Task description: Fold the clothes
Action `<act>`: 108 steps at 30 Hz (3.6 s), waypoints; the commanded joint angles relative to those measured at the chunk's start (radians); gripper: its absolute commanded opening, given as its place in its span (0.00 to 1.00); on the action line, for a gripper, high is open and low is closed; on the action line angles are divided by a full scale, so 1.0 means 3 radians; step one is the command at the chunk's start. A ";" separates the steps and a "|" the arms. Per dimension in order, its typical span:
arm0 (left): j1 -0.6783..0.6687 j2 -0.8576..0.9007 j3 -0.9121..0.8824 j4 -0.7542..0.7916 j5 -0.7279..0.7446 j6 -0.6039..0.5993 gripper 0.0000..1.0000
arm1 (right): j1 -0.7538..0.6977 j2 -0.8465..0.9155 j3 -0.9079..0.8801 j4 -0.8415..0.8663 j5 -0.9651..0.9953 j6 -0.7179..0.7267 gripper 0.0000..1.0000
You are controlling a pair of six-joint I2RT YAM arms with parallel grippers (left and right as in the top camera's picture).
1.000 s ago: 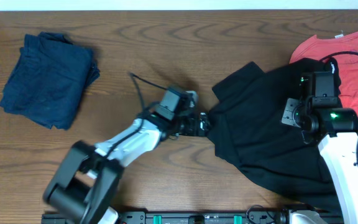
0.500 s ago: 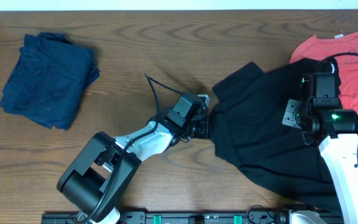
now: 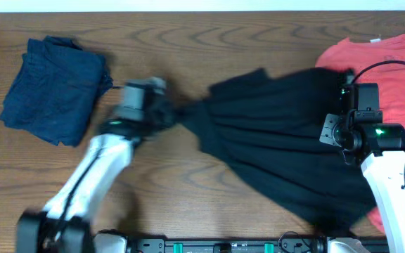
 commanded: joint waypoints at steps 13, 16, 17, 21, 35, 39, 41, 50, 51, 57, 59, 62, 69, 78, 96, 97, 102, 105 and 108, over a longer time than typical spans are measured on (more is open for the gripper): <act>0.1150 -0.0724 -0.0046 -0.1935 -0.0367 0.0259 0.06 | -0.0022 0.0174 0.0013 -0.0229 -0.0793 -0.0567 0.55; 0.1148 -0.0720 -0.0071 -0.1949 -0.0420 0.0285 0.06 | -0.0023 0.0313 0.0013 -0.0224 -0.0801 -0.0566 0.51; 0.1150 -0.0720 -0.0072 -0.1961 -0.0420 0.0298 0.06 | -0.0023 0.0364 0.0013 -0.0161 -0.0791 -0.0529 0.50; 0.1150 -0.0720 -0.0072 -0.1974 -0.0420 0.0309 0.06 | -0.0015 0.0636 0.0013 0.0509 -0.1044 -0.0478 0.40; 0.1148 -0.0720 -0.0072 -0.1985 -0.0420 0.0309 0.06 | 0.0033 0.2023 0.0013 0.2265 -0.1659 -0.0989 0.09; 0.1148 -0.0720 -0.0072 -0.1985 -0.0418 0.0309 0.06 | -0.0006 0.2223 0.0013 0.2443 -0.1230 -0.0988 0.10; 0.1148 -0.0720 -0.0072 -0.1985 -0.0418 0.0309 0.06 | -0.0071 0.2285 0.0013 0.2492 -0.0933 -0.0977 0.10; 0.1148 -0.0720 -0.0072 -0.1986 -0.0418 0.0308 0.06 | -0.0758 0.2384 0.0014 0.2770 -0.0251 -0.0937 0.10; 0.1148 -0.0720 -0.0072 -0.1986 -0.0418 0.0309 0.06 | -0.0858 0.2384 0.0014 0.2792 -0.0201 -0.0936 0.10; 0.1148 -0.0720 -0.0072 -0.1985 -0.0418 0.0309 0.06 | -0.1624 0.2384 0.0015 0.2866 -0.0051 -0.0701 0.13; 0.1148 -0.0720 -0.0072 -0.1986 -0.0418 0.0309 0.06 | -0.1904 0.2383 0.0015 0.2886 -0.0051 -0.0591 0.15; 0.1148 -0.0720 -0.0072 -0.1986 -0.0418 0.0309 0.06 | -0.2269 0.2383 0.0034 0.2894 -0.0084 -0.0539 0.15; 0.1148 -0.0720 -0.0072 -0.1986 -0.0417 0.0309 0.06 | -0.2686 0.2383 0.0153 0.2817 -0.0965 -0.0477 0.17; 0.1150 -0.0720 -0.0072 -0.1984 -0.0418 0.0309 0.06 | -0.2251 0.2235 0.0595 0.2440 -0.3311 -0.0518 0.41; 0.1148 -0.0720 -0.0072 -0.1960 -0.0418 0.0309 0.06 | -0.0003 0.1948 0.0472 0.0446 -0.1776 -0.1254 0.62; 0.1150 -0.0720 -0.0072 -0.1961 -0.0418 0.0309 0.06 | 0.0117 0.1948 0.0468 0.0431 -0.1672 -0.1255 0.62; 0.1148 -0.0720 -0.0072 -0.1961 -0.0418 0.0309 0.06 | 0.0646 0.1948 0.0464 0.0341 -0.1320 -0.1255 0.66; 0.1148 -0.0720 -0.0072 -0.1962 -0.0417 0.0308 0.06 | 0.0848 0.1948 0.0448 0.0317 -0.1255 -0.1273 0.50; 0.1148 -0.0720 -0.0072 -0.1962 -0.0415 0.0308 0.06 | 0.0965 0.1948 0.0444 0.0270 -0.1237 -0.1303 0.07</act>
